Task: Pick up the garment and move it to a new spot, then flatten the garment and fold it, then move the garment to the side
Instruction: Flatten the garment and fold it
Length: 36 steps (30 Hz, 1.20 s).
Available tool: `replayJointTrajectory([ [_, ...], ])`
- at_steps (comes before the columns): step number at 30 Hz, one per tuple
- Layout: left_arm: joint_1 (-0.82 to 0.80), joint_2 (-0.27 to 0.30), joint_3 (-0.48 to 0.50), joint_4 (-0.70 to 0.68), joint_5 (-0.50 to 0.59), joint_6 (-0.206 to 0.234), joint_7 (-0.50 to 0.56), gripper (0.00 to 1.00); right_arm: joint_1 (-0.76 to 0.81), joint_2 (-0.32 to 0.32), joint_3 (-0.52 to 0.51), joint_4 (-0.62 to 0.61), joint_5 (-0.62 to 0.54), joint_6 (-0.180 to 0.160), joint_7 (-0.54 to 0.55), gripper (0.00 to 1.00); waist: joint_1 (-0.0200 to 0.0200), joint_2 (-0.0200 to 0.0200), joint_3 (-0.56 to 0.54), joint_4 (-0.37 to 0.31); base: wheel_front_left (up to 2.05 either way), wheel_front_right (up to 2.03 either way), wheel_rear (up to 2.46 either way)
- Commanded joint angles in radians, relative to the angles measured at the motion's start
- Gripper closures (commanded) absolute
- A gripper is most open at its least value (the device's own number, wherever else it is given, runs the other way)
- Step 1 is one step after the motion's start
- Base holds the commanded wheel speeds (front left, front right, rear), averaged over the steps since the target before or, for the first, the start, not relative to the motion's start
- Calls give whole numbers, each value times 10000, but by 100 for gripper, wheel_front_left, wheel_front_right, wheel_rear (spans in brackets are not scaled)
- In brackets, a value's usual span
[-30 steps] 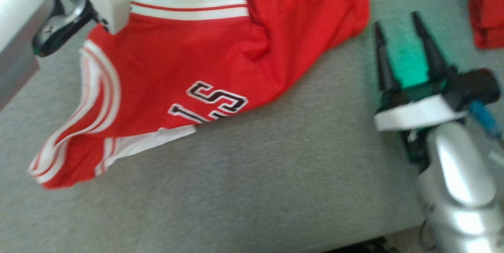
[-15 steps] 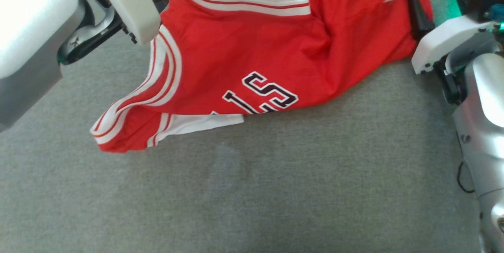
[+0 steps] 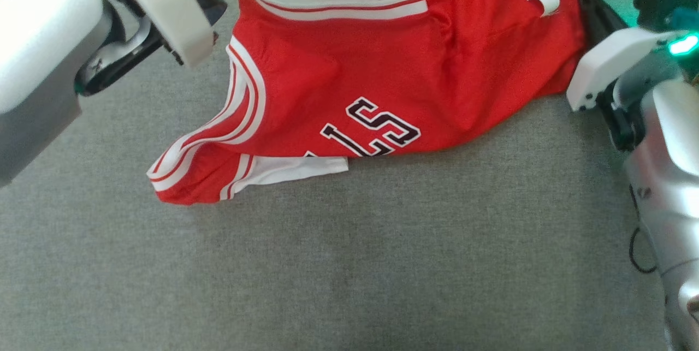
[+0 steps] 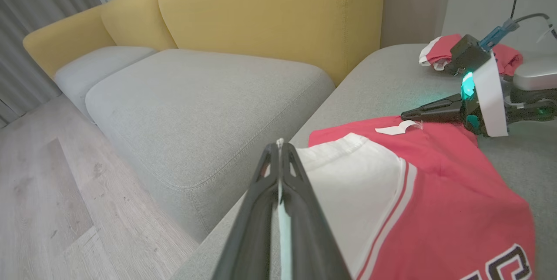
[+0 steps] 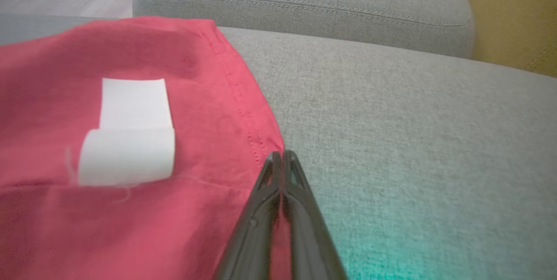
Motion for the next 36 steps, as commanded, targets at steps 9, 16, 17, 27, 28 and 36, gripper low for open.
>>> replayJointTrajectory([
  [9,160,763,551,387,82,18,-1702,100,1208,-321,-206,-956,422,-7,-766,100,0,0,-1321,-102,0,0,0],
  [16,944,1630,997,-518,-256,336,-2273,100,2849,-838,-993,-2614,934,-7,-611,100,0,0,-2193,-182,0,0,0],
  [17,1139,1863,1100,-820,-349,449,-2322,100,3244,-891,-1261,-3019,997,-7,-533,100,0,0,-2291,-174,0,0,0],
  [27,2925,3594,2440,-3904,-653,1336,-2485,100,6494,-199,-3838,-7535,1979,-7,55,100,0,0,-2900,148,0,0,0],
  [28,2957,3588,2622,-4061,-550,1331,-2486,100,6512,-151,-3961,-7966,2025,-7,145,100,0,0,-2993,162,0,0,0],
  [36,2240,3176,3336,-4193,341,1027,-2479,100,5219,-649,-4256,-10301,1989,-7,1200,100,0,0,-3825,170,0,0,0],
])
